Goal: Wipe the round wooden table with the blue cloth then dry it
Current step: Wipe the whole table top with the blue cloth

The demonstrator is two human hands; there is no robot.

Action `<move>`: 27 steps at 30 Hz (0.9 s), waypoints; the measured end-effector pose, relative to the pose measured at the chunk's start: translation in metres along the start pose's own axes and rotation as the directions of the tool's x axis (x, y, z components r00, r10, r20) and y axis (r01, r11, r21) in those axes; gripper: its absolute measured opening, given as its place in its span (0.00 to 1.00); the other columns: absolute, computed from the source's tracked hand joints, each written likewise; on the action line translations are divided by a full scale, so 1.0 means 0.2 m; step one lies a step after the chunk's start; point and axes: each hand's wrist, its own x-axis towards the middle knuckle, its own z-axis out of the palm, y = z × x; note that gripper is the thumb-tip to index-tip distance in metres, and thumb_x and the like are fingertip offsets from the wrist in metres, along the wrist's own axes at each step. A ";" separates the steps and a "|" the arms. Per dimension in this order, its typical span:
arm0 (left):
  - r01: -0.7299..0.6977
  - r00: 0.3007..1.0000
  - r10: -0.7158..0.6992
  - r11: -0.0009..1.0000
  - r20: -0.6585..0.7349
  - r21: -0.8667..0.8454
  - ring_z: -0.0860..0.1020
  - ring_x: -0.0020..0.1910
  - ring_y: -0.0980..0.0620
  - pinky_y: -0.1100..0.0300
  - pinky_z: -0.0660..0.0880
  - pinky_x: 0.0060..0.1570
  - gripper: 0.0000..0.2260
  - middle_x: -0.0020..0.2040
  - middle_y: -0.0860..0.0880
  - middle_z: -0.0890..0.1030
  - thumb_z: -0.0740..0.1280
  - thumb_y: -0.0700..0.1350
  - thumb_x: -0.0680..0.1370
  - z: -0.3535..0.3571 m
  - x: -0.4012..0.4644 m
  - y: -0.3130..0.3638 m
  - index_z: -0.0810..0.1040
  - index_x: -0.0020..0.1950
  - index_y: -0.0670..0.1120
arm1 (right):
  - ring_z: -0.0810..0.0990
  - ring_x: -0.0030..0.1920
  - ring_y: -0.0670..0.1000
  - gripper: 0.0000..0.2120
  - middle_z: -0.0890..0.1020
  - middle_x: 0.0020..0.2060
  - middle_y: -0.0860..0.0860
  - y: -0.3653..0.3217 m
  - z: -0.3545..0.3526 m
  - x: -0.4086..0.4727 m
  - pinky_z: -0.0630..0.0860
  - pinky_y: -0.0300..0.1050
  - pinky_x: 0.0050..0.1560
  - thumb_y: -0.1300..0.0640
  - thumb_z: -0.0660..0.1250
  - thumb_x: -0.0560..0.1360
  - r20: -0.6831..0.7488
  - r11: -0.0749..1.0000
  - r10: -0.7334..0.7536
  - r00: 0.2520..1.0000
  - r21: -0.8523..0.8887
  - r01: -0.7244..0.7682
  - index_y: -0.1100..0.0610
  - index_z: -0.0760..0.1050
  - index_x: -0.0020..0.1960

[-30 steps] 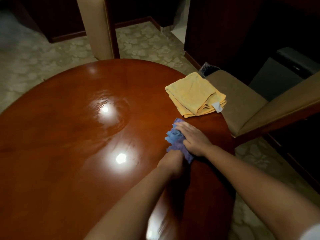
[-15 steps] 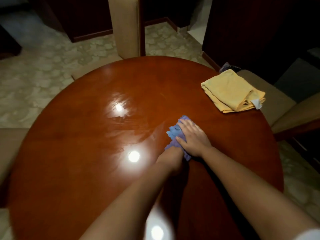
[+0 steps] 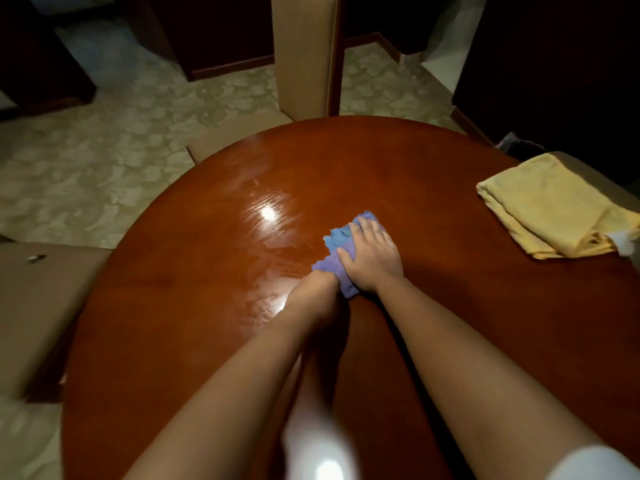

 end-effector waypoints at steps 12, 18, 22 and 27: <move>0.080 0.995 -0.081 0.997 -0.055 -0.023 0.80 0.54 0.43 0.55 0.76 0.50 0.18 0.54 0.45 0.81 0.63 0.52 0.73 0.01 0.08 -0.34 0.78 0.58 0.45 | 0.46 0.77 0.50 0.31 0.50 0.78 0.50 -0.30 0.02 0.27 0.43 0.44 0.74 0.41 0.51 0.81 0.097 0.957 -0.274 0.957 -0.070 0.281 0.54 0.49 0.78; -0.057 0.998 0.058 0.996 0.026 -0.065 0.77 0.47 0.38 0.55 0.63 0.41 0.11 0.47 0.34 0.81 0.61 0.38 0.79 -0.07 -0.21 -0.26 0.81 0.48 0.33 | 0.49 0.77 0.49 0.32 0.53 0.78 0.49 -0.37 0.03 0.08 0.43 0.40 0.72 0.39 0.51 0.79 0.123 0.898 -0.423 0.898 -0.077 0.434 0.53 0.53 0.78; -0.086 0.992 0.092 0.994 0.088 -0.065 0.77 0.47 0.38 0.58 0.60 0.36 0.11 0.47 0.36 0.81 0.61 0.39 0.78 0.00 -0.36 -0.27 0.81 0.48 0.35 | 0.50 0.77 0.50 0.40 0.54 0.77 0.50 -0.39 0.05 -0.10 0.45 0.42 0.72 0.34 0.39 0.71 0.149 0.905 -0.409 0.900 -0.057 0.421 0.53 0.54 0.78; -0.068 0.990 0.071 0.997 0.125 -0.032 0.75 0.54 0.40 0.56 0.66 0.51 0.10 0.50 0.38 0.78 0.60 0.44 0.80 0.05 -0.54 -0.15 0.78 0.48 0.41 | 0.48 0.77 0.49 0.40 0.52 0.78 0.48 -0.39 0.06 -0.35 0.46 0.43 0.73 0.36 0.34 0.71 0.192 0.928 -0.354 0.915 -0.045 0.369 0.51 0.52 0.78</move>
